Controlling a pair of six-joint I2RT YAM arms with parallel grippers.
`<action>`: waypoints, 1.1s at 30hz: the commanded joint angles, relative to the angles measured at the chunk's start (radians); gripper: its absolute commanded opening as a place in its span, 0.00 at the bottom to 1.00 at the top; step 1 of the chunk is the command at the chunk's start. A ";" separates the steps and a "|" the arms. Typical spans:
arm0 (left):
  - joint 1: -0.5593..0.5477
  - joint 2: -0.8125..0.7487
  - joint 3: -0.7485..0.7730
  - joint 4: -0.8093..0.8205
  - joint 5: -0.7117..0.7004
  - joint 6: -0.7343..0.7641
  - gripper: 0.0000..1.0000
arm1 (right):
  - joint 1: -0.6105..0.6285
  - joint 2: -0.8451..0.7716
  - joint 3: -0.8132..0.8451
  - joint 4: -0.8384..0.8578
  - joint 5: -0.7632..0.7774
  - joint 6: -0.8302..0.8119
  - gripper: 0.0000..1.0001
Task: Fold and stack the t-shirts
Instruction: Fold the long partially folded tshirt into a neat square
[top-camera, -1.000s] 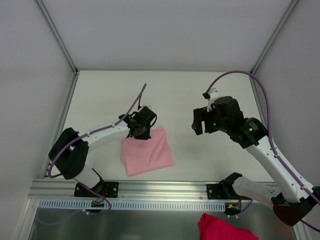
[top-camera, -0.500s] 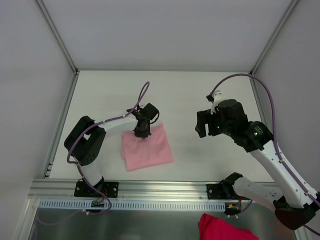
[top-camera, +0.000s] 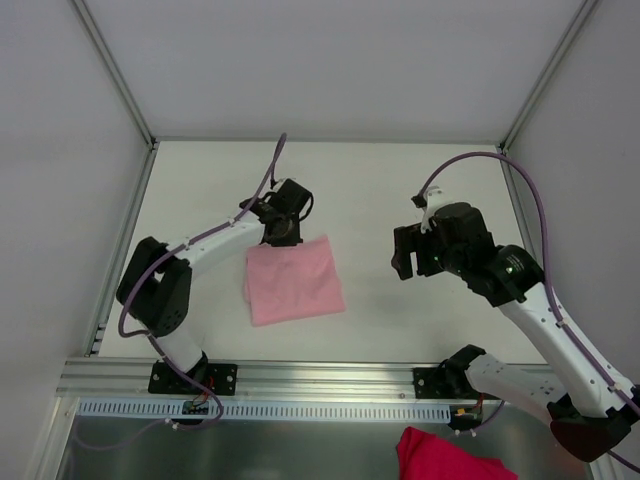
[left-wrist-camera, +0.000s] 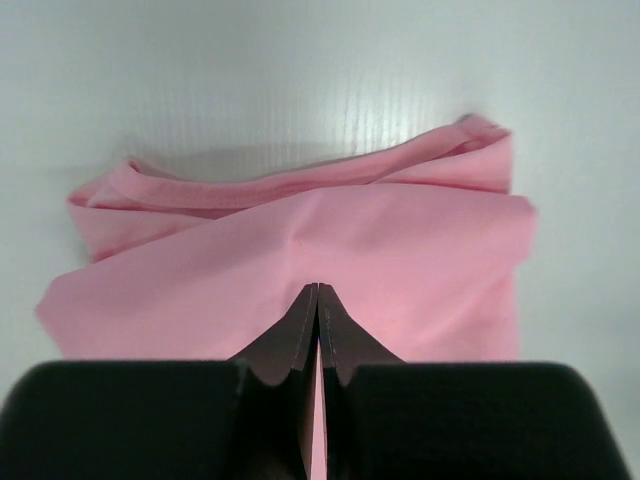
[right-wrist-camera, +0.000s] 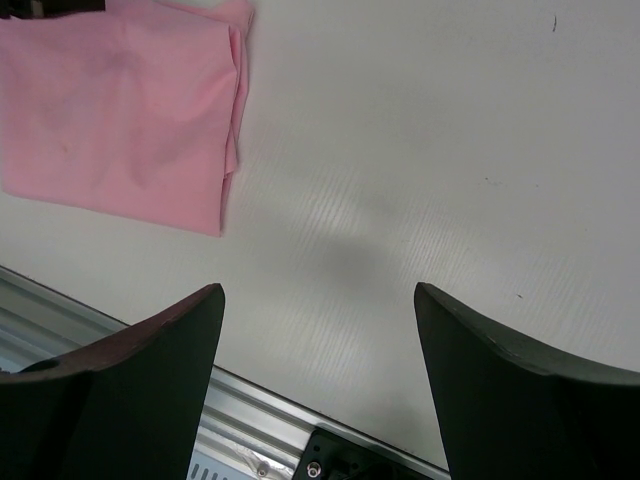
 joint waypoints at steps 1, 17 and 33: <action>0.016 -0.135 0.049 -0.017 -0.077 0.035 0.00 | 0.006 -0.007 -0.010 0.027 -0.016 0.016 0.81; 0.102 -0.088 -0.037 -0.126 -0.151 -0.047 0.00 | 0.005 -0.013 -0.003 0.004 -0.002 0.005 0.81; 0.144 0.084 -0.032 -0.124 -0.146 -0.050 0.00 | 0.006 -0.067 -0.004 -0.051 0.049 0.013 0.82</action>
